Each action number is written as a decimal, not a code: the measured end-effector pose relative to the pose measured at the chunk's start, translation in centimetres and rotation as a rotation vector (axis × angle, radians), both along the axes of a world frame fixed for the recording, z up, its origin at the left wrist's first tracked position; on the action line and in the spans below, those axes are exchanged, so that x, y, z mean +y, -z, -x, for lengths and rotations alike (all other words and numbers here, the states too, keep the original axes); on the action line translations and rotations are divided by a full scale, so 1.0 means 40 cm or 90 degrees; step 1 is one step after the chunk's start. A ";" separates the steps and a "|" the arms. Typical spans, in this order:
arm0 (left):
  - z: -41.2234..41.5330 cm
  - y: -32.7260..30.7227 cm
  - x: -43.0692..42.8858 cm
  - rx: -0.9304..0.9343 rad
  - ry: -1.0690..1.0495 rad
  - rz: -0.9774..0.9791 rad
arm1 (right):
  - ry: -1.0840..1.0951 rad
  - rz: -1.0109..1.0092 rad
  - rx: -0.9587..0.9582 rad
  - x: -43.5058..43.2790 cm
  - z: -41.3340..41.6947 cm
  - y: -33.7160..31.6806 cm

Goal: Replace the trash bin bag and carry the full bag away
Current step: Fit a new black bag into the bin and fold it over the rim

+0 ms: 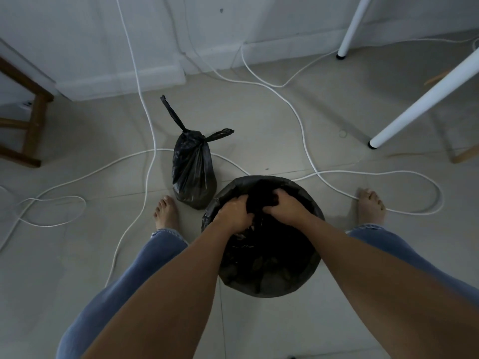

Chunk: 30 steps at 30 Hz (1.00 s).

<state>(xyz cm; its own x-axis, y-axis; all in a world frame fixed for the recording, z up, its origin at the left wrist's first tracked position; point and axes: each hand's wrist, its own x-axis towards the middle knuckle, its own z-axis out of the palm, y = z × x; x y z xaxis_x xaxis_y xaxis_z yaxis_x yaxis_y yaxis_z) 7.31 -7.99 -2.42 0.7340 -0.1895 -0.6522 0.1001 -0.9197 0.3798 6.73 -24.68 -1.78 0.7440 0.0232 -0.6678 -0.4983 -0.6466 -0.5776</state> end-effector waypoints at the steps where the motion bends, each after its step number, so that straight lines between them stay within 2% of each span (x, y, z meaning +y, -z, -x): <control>1: -0.001 0.007 0.009 0.013 -0.006 -0.002 | 0.015 -0.009 0.023 -0.012 -0.001 0.014; 4: 0.006 0.021 0.032 0.036 0.017 -0.033 | -0.007 0.014 0.068 -0.040 0.006 0.039; 6: 0.015 0.016 0.036 -0.006 0.085 -0.056 | -0.101 0.073 0.043 -0.042 0.015 0.042; 10: 0.047 -0.001 0.015 -0.129 0.319 -0.123 | -0.412 0.224 -0.110 -0.020 0.046 0.034; 13: 0.070 0.006 0.029 -0.078 0.445 -0.262 | -0.675 0.423 -0.102 -0.039 0.084 0.041; 15: 0.076 0.010 0.055 -0.032 0.500 -0.352 | -0.760 0.515 -0.055 -0.061 0.103 0.037; 18: 0.086 0.004 0.068 -0.013 0.581 -0.437 | -0.826 0.584 -0.006 -0.065 0.117 0.032; 20: 0.090 -0.003 0.058 0.003 0.567 -0.431 | -0.830 0.602 0.041 -0.059 0.113 0.025; 26: 0.090 -0.037 -0.010 0.059 0.440 -0.293 | -0.767 0.455 -0.015 -0.007 0.112 0.020; 29: 0.121 -0.041 0.001 0.155 0.464 -0.322 | -0.777 0.429 0.007 0.002 0.154 -0.015; 30: 0.121 -0.045 0.016 0.158 0.480 -0.346 | -0.747 0.407 0.010 0.065 0.189 -0.080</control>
<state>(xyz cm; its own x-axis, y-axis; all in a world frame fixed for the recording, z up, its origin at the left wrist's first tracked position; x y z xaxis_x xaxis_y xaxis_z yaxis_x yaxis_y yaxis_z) 2.48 -7.34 -0.60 0.3723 -0.1816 -0.9102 -0.5697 -0.8189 -0.0696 -0.82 -22.07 1.43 0.4920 0.3217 -0.8090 0.5313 -0.8471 -0.0137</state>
